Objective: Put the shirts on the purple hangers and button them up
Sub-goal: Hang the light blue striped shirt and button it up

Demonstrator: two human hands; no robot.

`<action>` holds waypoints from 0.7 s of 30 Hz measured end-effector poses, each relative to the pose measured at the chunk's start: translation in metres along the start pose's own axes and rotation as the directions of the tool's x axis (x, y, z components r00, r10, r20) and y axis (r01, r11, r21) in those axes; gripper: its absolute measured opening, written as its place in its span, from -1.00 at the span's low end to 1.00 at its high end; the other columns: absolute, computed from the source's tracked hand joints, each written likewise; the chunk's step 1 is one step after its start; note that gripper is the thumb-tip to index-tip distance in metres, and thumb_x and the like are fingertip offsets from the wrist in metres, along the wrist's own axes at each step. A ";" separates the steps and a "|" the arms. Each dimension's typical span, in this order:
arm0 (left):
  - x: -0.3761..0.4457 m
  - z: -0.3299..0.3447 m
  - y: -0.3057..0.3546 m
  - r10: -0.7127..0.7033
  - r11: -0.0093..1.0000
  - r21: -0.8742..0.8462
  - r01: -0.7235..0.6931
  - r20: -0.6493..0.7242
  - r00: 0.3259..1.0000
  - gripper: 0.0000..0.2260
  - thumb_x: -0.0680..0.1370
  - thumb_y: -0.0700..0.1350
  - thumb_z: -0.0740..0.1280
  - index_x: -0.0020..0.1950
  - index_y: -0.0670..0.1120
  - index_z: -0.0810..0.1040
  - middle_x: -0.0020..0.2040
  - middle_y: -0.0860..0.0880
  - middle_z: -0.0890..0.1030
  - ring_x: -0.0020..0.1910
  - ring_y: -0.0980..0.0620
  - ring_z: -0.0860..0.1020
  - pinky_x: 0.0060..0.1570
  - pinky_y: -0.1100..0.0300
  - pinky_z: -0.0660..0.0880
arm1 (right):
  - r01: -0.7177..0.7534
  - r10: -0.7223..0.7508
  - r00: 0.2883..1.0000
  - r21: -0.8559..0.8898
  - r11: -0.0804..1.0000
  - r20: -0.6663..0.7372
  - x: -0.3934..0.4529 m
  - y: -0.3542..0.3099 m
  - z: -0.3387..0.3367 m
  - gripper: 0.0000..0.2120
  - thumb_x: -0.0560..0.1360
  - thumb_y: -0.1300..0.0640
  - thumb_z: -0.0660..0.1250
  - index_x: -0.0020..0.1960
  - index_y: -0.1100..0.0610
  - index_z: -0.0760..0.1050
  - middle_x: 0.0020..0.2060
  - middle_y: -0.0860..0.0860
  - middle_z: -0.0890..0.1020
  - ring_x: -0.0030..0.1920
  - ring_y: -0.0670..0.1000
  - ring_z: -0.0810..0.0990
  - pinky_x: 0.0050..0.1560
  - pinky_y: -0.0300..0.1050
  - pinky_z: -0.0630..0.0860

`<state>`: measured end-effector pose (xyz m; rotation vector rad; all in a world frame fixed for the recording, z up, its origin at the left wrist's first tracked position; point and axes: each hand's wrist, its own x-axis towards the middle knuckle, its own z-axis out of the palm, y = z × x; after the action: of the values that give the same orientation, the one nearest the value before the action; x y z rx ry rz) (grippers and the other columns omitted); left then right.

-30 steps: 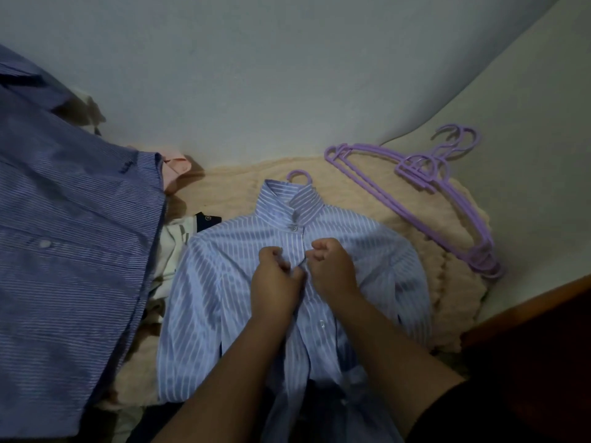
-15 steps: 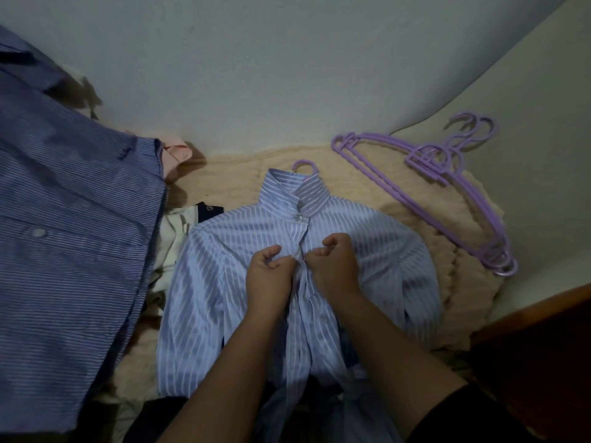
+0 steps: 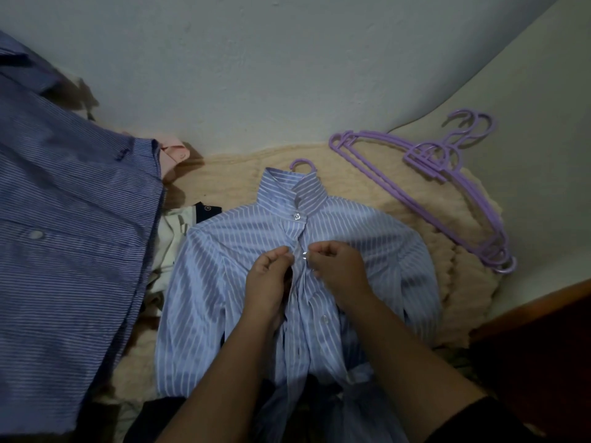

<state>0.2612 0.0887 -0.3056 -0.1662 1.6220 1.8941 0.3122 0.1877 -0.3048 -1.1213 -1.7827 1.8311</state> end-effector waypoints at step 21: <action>0.005 -0.004 0.001 -0.045 0.994 0.107 0.037 0.073 0.996 -0.77 0.57 -0.08 0.30 -0.07 -0.22 0.65 -0.09 -0.23 0.58 -0.08 -0.15 0.55 0.04 -0.03 0.52 | 0.077 -0.076 0.994 -0.002 0.997 0.080 0.000 0.004 -0.002 -0.73 0.50 0.34 0.29 -0.28 0.05 0.54 -0.41 -0.04 0.60 -0.43 -0.15 0.55 -0.29 -0.22 0.50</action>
<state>0.2560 0.0868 -0.3083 -0.0824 1.6511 1.7580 0.3143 0.1884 -0.3085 -0.9801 -1.8486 1.8514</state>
